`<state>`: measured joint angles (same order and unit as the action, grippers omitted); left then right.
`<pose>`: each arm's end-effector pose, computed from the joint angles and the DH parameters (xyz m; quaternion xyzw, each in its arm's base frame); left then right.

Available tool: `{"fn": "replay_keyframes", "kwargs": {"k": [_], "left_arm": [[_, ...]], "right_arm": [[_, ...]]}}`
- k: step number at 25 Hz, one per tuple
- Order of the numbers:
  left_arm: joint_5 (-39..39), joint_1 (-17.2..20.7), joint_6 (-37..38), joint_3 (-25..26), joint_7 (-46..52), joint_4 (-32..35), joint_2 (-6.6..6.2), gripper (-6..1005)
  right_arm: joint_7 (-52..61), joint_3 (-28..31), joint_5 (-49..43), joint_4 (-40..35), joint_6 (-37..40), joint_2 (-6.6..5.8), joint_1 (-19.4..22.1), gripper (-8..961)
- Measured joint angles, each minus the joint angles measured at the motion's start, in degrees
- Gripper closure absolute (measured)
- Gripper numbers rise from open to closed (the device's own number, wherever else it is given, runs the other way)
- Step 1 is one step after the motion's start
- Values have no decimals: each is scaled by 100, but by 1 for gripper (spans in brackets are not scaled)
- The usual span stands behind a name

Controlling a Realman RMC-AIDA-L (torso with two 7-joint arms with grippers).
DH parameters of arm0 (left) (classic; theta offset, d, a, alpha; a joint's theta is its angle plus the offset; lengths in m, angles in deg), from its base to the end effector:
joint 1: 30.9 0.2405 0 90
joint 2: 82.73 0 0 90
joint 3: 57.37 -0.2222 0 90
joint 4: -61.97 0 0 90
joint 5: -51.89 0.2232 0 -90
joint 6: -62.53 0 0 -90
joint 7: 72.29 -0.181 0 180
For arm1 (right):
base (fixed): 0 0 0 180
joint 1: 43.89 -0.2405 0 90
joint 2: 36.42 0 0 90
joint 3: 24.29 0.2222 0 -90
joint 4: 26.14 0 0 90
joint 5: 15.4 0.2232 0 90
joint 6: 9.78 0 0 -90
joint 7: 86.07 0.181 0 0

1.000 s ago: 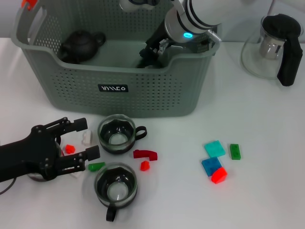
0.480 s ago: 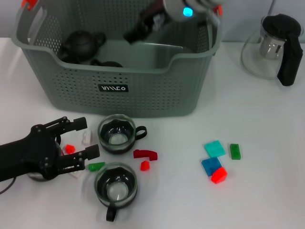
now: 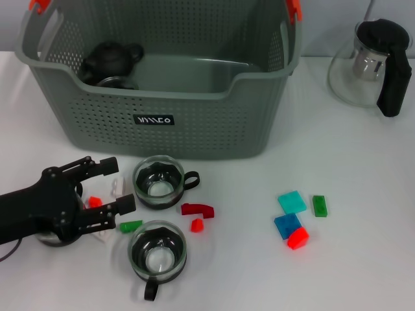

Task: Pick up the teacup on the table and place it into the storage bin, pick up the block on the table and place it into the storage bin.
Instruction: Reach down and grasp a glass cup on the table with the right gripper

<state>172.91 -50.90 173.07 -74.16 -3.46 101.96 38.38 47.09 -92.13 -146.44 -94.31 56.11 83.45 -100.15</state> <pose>-0.2675 0.2563 0.0268 -0.8992 -0.2128 -0.3485 0.1571 -0.0191 0.4488 0.0016 -0.9534 0.1352 0.1160 0.2435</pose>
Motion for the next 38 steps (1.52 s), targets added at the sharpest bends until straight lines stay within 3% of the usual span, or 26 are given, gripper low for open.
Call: {"fn": "replay_keyframes", "kwargs": {"k": [4,8,14,18,23,28,32,38], "left_arm": [[0,-10,21,-1,0,0,-7,158],[-2,-18,35,3,0,1,-8,158],[-16,-32,18,4,0,-3,-9,158],[-17,-94,-5,0,0,-9,-15,158],[-17,-108,-7,1,28,-9,-23,158],[-13,-109,-7,2,48,-9,-26,159],[27,-29,-4,3,64,10,-33,159],[34,209,27,56,184,215,-35,159]], "right_arm": [[-510,207,931,-714,379,0,735,206],[-1752,515,2581,-920,869,10,1636,206],[-4338,1153,4916,119,2318,16,3080,205],[-5364,1675,5070,1020,3289,6,3581,205],[-5746,1958,4171,1511,3915,4,3834,206],[-5922,2198,3250,1945,3875,0,3821,206],[-5731,2146,2754,1881,3895,8,3611,205],[-5022,1694,1877,1782,3900,18,2835,206]]}}
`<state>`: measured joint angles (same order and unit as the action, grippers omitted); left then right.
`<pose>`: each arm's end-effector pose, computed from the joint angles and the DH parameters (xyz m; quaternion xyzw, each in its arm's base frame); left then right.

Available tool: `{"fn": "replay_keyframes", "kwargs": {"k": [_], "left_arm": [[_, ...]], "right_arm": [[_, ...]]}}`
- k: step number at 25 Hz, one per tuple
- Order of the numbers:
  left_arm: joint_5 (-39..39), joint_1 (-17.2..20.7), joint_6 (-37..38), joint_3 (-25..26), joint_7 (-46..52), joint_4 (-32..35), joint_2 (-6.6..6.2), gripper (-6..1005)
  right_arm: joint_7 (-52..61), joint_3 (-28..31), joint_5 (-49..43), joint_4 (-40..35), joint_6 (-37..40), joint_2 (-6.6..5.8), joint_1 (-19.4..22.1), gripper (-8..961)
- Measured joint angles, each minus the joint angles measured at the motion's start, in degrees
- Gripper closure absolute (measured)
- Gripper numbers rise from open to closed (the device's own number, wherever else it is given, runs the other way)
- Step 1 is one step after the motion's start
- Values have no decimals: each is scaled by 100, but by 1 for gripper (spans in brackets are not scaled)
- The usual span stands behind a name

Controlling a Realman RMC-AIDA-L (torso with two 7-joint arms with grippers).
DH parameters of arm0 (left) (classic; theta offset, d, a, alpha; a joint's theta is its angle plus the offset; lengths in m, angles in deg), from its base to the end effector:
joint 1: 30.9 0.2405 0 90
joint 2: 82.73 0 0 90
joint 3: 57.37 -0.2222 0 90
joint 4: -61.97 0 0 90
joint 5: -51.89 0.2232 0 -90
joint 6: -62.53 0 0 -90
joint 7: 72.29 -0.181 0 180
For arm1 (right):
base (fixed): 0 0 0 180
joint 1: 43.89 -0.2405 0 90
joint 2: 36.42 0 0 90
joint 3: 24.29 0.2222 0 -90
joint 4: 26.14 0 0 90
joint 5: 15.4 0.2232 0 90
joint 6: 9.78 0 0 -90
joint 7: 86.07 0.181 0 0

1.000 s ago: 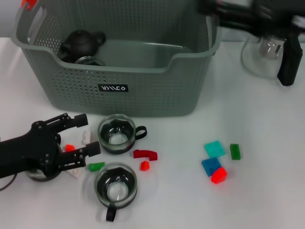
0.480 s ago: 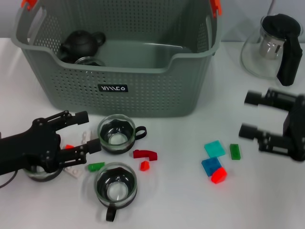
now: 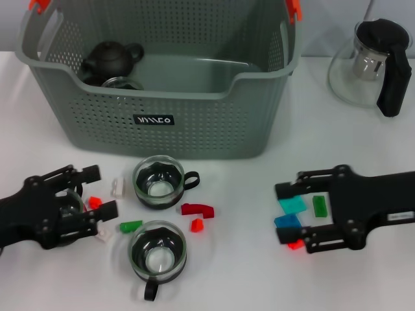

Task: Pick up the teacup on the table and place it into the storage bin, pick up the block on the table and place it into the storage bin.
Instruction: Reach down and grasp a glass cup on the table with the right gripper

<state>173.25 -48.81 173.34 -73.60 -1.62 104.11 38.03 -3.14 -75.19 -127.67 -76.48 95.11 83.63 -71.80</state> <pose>-0.2798 0.2483 0.0358 -0.8967 -0.2344 -0.3349 0.1695 0.1840 0.2953 -0.0104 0.9668 -0.1144 -0.2282 0.0147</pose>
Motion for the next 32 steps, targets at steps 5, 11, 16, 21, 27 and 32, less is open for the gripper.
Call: {"fn": "replay_keyframes", "kwargs": {"k": [5,11,16,21,27,32], "left_arm": [[0,158,237,399,104,188,-19,159],[9,155,265,453,105,176,-17,159],[-2,112,229,435,108,143,-6,159],[-33,75,219,436,110,89,-6,159],[-35,76,182,431,103,75,-4,159],[-34,67,141,431,111,67,0,159]], "right_arm": [[956,-632,-812,-589,10,9,-754,209],[2094,-1772,-1776,-1511,10,35,-1745,212],[2521,-3113,-2216,-1538,-294,106,-2514,247],[2601,-3877,-2225,-1613,-884,143,-2574,252],[2579,-4492,-2080,-1634,-1431,153,-2492,255],[2385,-4934,-1830,-1727,-1713,155,-2424,254]]}}
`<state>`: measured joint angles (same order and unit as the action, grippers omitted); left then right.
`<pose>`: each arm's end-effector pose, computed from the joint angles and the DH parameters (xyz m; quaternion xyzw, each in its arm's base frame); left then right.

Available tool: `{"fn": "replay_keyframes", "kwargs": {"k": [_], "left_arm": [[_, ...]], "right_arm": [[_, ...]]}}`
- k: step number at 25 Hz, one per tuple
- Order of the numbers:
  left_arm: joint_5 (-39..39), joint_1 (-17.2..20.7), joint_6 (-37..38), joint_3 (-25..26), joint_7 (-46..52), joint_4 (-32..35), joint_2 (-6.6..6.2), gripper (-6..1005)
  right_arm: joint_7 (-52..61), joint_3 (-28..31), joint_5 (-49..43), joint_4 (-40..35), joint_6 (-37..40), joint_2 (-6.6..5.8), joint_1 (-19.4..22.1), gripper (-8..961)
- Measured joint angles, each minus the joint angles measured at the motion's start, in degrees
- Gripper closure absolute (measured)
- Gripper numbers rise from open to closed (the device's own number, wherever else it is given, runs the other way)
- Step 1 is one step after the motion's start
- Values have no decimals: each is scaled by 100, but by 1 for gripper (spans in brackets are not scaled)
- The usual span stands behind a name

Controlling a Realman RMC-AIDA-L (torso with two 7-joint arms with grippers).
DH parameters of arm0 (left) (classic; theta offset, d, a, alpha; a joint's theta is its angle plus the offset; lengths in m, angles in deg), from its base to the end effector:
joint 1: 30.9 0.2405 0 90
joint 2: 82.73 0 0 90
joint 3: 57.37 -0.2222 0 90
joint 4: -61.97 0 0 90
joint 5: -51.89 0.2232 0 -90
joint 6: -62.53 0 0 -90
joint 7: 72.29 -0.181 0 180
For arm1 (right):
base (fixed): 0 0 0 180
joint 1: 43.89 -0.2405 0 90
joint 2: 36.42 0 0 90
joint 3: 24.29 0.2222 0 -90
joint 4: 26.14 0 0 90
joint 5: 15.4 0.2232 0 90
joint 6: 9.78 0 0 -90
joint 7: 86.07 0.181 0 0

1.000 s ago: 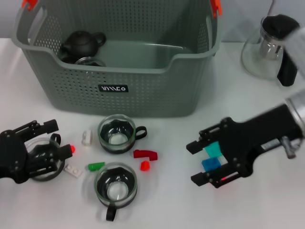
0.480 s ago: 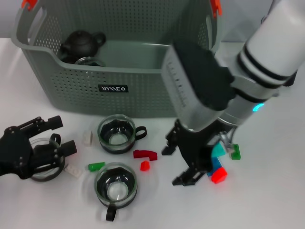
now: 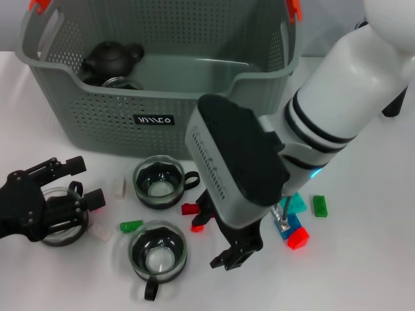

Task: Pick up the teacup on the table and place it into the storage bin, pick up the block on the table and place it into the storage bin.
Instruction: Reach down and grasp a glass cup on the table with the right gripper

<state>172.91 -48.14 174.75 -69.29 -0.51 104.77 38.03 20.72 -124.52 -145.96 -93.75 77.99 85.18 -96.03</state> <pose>-0.2850 0.2446 0.0484 -0.8810 -0.2478 -0.3527 0.1951 0.0544 0.2998 -0.1195 0.9613 0.1983 0.1725 0.0824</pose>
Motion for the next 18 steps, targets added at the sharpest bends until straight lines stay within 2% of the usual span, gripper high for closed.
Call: {"fn": "replay_keyframes", "kwargs": {"k": [18], "left_arm": [[0,12,-4,43,-15,0,9,158]], "right_arm": [[-526,-1651,345,-341,-1447,13,345,253]]}}
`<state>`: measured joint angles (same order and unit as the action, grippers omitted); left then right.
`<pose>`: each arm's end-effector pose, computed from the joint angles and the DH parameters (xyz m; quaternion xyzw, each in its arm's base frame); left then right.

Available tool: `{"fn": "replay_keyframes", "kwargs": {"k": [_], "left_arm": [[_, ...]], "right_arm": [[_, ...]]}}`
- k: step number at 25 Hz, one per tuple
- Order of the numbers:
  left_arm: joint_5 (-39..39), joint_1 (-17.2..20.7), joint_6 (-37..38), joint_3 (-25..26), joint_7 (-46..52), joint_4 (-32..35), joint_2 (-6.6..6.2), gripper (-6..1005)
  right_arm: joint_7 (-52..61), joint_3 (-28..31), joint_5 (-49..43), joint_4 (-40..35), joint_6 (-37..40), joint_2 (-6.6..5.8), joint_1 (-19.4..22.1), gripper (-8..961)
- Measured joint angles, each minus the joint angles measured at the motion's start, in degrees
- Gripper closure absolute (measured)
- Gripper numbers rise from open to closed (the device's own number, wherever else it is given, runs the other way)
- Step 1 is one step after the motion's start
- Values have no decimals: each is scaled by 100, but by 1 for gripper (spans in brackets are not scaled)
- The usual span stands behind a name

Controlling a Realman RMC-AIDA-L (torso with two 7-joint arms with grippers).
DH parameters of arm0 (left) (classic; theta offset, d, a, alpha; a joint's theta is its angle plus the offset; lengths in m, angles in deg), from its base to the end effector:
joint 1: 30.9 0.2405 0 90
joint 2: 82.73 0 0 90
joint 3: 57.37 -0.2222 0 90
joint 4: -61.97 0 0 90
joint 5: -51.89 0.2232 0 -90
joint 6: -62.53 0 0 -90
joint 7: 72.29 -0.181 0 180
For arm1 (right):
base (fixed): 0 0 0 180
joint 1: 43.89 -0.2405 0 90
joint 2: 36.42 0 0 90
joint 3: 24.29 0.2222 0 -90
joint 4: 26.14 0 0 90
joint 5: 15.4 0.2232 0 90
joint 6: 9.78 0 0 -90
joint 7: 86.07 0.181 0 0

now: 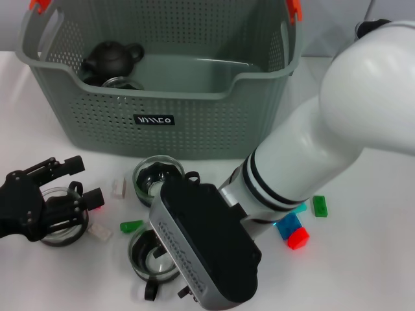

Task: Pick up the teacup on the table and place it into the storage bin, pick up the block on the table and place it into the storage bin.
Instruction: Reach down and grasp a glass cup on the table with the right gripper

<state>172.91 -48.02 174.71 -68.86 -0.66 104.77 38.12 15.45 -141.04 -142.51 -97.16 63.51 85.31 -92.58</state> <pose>-0.2859 0.2441 0.0488 -0.8794 -0.2488 -0.3539 0.1990 0.0473 0.2656 -0.1671 0.9328 0.3229 0.1402 0.0769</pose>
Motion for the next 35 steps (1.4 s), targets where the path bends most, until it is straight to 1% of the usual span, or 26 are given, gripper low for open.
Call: {"fn": "replay_keyframes", "kwargs": {"k": [13,18,23,26,35], "left_arm": [[-9,-1,-13,-3,-13,-60,5,158],[-7,-2,-13,-3,-5,-64,1,158],[-9,-25,-13,-21,2,-65,5,158],[-11,-59,-12,-24,4,-103,6,158],[32,-118,-12,-11,6,-141,0,157]], "right_arm": [[92,-294,2,448,-198,0,-80,256],[378,-242,-52,324,179,-10,-94,257],[986,-184,-607,101,795,-15,-118,258],[1163,-158,-729,82,888,-17,-121,259],[1132,-242,-712,146,571,-18,-44,386]]}}
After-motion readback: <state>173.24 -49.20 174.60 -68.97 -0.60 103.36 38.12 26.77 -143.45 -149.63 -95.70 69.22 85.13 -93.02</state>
